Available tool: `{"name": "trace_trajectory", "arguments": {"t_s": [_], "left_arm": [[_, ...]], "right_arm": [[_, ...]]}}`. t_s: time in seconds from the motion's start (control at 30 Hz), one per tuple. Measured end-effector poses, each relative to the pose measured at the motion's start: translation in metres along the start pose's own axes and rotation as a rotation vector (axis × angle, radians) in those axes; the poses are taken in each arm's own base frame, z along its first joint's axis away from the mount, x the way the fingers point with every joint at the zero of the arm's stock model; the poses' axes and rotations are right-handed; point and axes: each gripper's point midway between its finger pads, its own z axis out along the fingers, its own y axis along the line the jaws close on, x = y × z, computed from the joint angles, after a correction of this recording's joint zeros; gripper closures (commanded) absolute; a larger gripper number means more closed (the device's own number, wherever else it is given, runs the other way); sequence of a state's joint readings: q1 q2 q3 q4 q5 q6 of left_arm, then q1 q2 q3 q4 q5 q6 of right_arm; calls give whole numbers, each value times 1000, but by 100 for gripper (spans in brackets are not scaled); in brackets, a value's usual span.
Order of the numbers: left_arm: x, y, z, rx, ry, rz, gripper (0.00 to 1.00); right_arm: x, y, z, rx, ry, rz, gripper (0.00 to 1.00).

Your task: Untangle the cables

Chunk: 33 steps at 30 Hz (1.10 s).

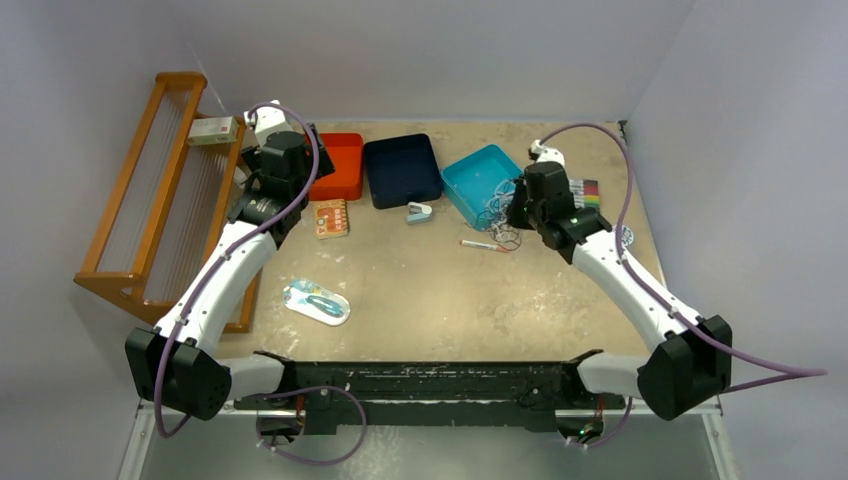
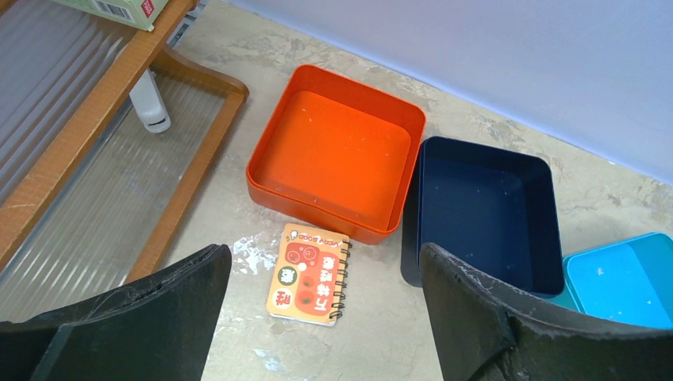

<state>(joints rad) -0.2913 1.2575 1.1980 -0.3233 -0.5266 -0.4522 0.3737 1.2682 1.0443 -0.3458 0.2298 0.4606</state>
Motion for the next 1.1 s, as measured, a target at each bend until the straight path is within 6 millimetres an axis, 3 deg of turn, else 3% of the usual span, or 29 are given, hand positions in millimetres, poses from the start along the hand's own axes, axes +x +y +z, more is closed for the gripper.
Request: {"name": "trace_trajectory", "arguments": {"t_s": [0.13,0.33,0.5,0.67,0.9,1.0,1.1], "left_arm": [[0,0,0,0,0,0,13],[0,-1,0,3,2,0,13],[1,-1,0,6,5,1,14],[2,-1,1,4,8,3,14],[5,-2,3,4,14,6,14],[6,-3,4,7,19,8,14],[8,-3,5,9,25,11,14]], "right_arm": [[4,48,-16,-149,-6,-60,98],[27,114,-38,-360,23,-194,97],[45,154,-44,-487,52,-294,96],[64,163,-36,-518,99,-360,96],[72,161,-30,-505,118,-391,92],[80,164,-18,-498,143,-406,91],[97,166,0,-491,190,-428,78]]}}
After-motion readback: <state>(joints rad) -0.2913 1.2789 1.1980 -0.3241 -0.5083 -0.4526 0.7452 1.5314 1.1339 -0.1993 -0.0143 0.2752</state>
